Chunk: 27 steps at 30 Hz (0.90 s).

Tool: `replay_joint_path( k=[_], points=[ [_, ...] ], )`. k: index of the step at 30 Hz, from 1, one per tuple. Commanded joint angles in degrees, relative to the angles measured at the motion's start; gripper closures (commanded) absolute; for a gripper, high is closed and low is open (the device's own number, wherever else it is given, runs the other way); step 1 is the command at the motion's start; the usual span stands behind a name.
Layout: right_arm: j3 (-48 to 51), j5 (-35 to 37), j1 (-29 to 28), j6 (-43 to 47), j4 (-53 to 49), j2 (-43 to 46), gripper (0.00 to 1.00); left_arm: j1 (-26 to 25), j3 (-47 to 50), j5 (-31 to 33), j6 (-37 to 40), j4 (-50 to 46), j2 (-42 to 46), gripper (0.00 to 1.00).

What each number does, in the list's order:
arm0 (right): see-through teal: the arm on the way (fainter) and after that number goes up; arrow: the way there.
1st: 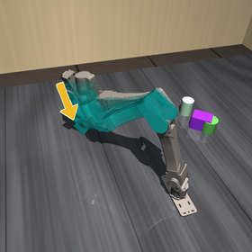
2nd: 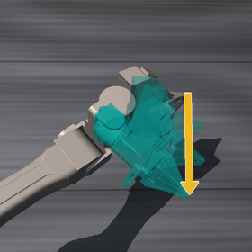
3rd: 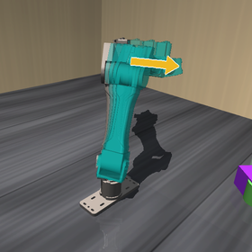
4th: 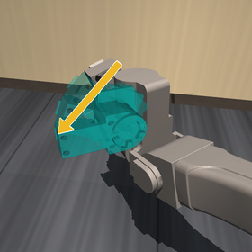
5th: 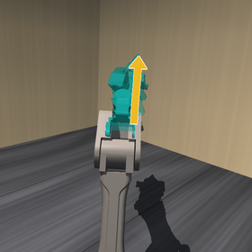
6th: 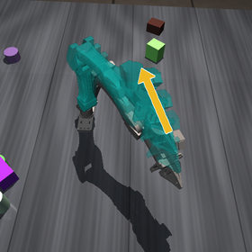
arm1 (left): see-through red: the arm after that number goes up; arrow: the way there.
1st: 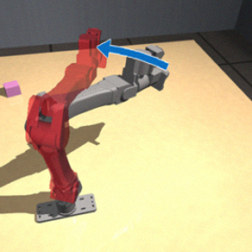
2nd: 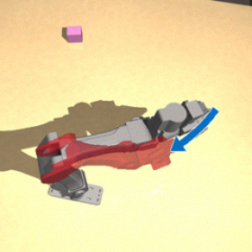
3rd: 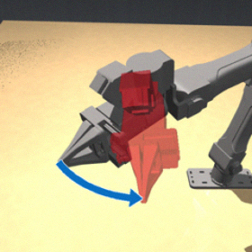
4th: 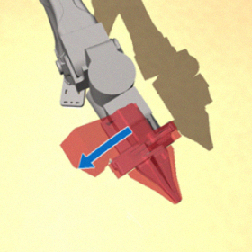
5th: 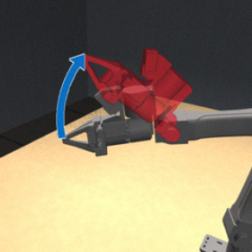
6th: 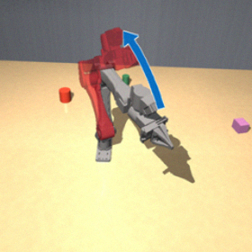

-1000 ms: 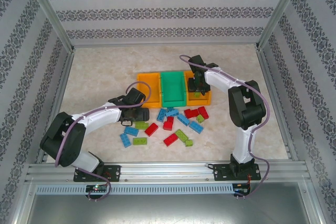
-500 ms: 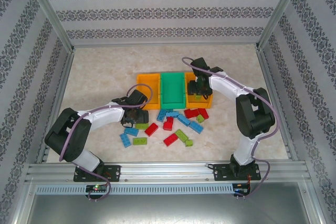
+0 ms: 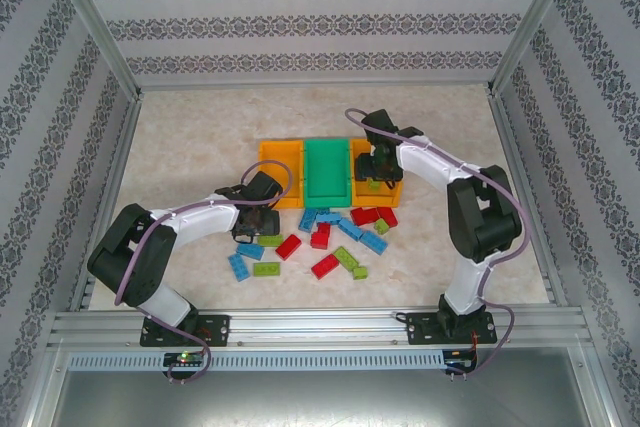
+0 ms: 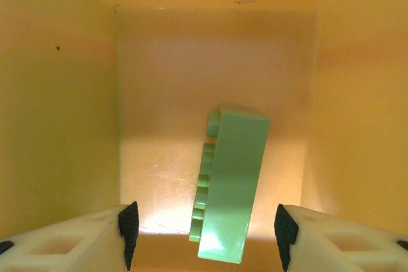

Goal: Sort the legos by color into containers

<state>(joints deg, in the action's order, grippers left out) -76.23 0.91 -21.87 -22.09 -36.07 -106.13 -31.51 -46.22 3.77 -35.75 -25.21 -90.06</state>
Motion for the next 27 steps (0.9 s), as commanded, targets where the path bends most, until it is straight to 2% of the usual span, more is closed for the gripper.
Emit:
replay_joint_path(
  k=[1,4,6,7,9,12,17,18,27],
  points=[
    [-3.2,-0.2,0.2,0.1,2.6,-1.3,0.31,-0.8,-0.4,-0.3,-0.9,1.3,-2.5,0.35],
    [-4.3,0.5,0.5,-0.6,2.4,-2.5,0.33,-0.7,-0.6,0.2,-0.9,1.4,-2.7,0.41],
    [-4.9,1.0,0.7,-1.2,2.0,-3.2,0.39,-0.7,-0.8,0.3,-0.8,1.3,-2.9,0.43],
    [-5.2,1.4,0.8,-1.5,1.7,-3.5,0.45,-0.7,-0.9,0.4,-0.8,1.3,-3.0,0.43],
    [-5.7,2.0,1.1,-2.1,1.4,-4.2,0.64,-0.7,-0.9,0.4,-0.8,1.3,-3.2,0.44],
    [-6.3,2.0,1.3,-2.4,1.2,-5.0,0.81,-0.7,-0.8,0.4,-0.9,1.3,-3.2,0.44],
    [-6.9,1.7,1.1,-2.7,1.1,-5.5,0.97,-0.8,-0.7,0.8,-1.2,1.4,-3.2,0.44],
    [-7.0,1.8,1.0,-2.7,1.1,-5.5,1.00,-0.7,-0.6,0.9,-1.2,1.4,-3.2,0.44],
    [-7.4,0.9,1.2,-1.8,0.7,-6.5,1.00,-0.7,-0.8,1.2,-1.2,1.4,-3.4,0.45]
  ],
)
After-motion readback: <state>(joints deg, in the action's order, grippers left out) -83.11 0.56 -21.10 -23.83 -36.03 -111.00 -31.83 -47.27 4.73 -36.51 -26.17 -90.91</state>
